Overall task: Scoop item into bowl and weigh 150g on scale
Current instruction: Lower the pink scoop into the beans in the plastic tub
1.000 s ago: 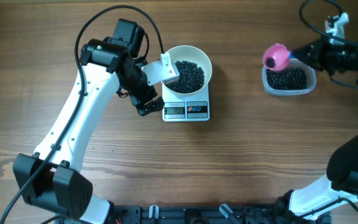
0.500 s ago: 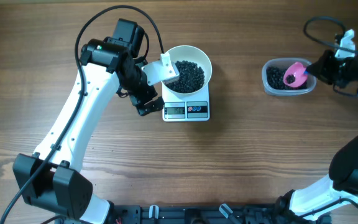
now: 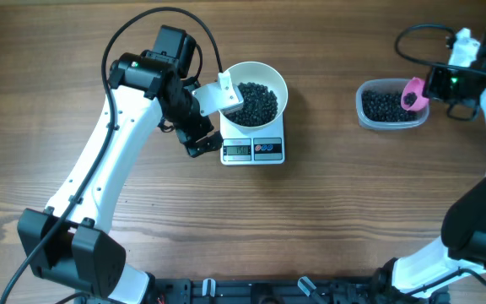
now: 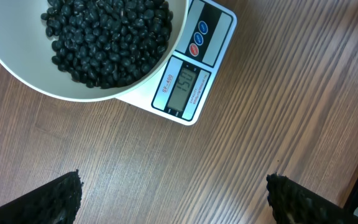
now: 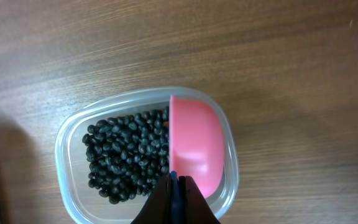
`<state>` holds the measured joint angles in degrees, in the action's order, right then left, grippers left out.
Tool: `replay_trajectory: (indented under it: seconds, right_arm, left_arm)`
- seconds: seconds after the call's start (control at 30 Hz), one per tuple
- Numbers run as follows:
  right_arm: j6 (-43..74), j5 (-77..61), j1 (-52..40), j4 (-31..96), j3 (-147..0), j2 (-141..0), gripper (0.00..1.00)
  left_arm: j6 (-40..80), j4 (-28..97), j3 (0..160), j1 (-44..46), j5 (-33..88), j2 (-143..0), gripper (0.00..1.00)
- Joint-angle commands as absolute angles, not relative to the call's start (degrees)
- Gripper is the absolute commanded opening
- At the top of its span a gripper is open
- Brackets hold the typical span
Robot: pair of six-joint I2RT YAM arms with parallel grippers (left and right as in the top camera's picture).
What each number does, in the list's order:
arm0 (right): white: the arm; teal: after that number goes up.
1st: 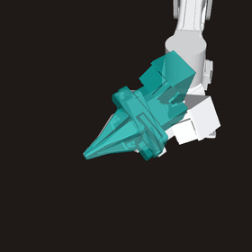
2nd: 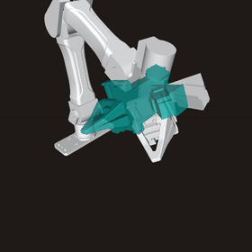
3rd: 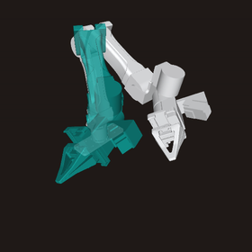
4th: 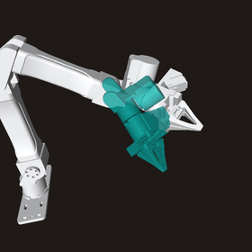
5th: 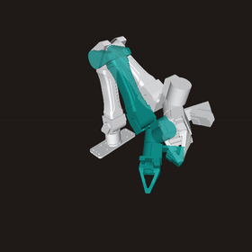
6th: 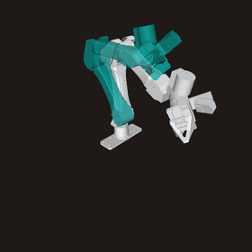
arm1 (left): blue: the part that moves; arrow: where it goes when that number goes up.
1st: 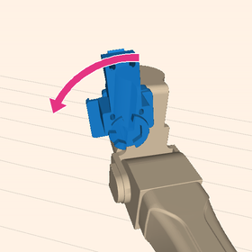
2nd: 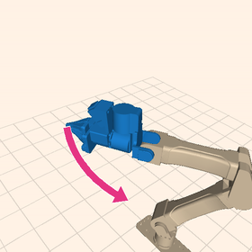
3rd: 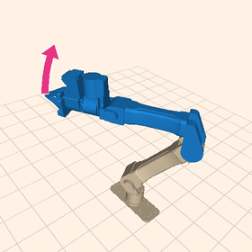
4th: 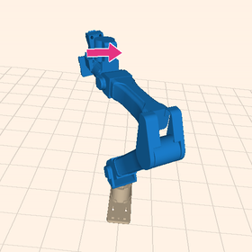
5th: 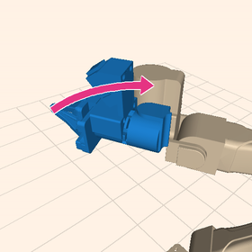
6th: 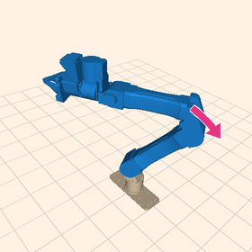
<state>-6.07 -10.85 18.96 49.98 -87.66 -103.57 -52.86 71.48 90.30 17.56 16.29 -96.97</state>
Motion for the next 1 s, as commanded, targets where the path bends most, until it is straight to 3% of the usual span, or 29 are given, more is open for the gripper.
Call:
replay_trajectory:
  seconds: [0.0, 0.2, 0.37, 0.53, 0.67, 0.77, 0.97]
  right_arm:
    - [-12.9, 1.2, 13.8, 51.5, -89.1, -101.9, 0.04]
    - [-16.6, 14.9, 6.3, 51.4, -85.8, -101.9, 0.04]
    - [-15.9, 16.4, 6.0, 49.5, -79.2, -101.9, 0.04]
    - [-9.8, -1.7, 6.0, 44.4, -76.9, -102.0, 0.04]
    - [3.7, -17.4, 6.0, 38.3, -76.9, -102.0, 0.04]
    - [9.1, -18.0, 6.0, 36.7, -76.9, -102.0, 0.04]
    - [9.3, -18.3, 9.1, 37.6, -76.9, -102.0, 0.04]
  left_arm:
    - [-53.6, 71.3, 89.9, 17.5, 16.4, -97.7, 1.00]
    - [-53.6, 71.3, 89.9, 17.5, 16.4, -97.7, 1.00]
    - [-53.6, 71.3, 89.9, 17.5, 16.4, -97.7, 1.00]
    - [-53.6, 71.3, 89.9, 17.5, 16.4, -97.7, 1.00]
    - [-53.6, 71.3, 89.9, 17.5, 16.4, -97.7, 1.00]
    - [-53.6, 71.3, 89.9, 17.5, 16.4, -97.7, 1.00]
    - [-53.6, 71.3, 89.9, 17.5, 16.4, -97.7, 1.00]
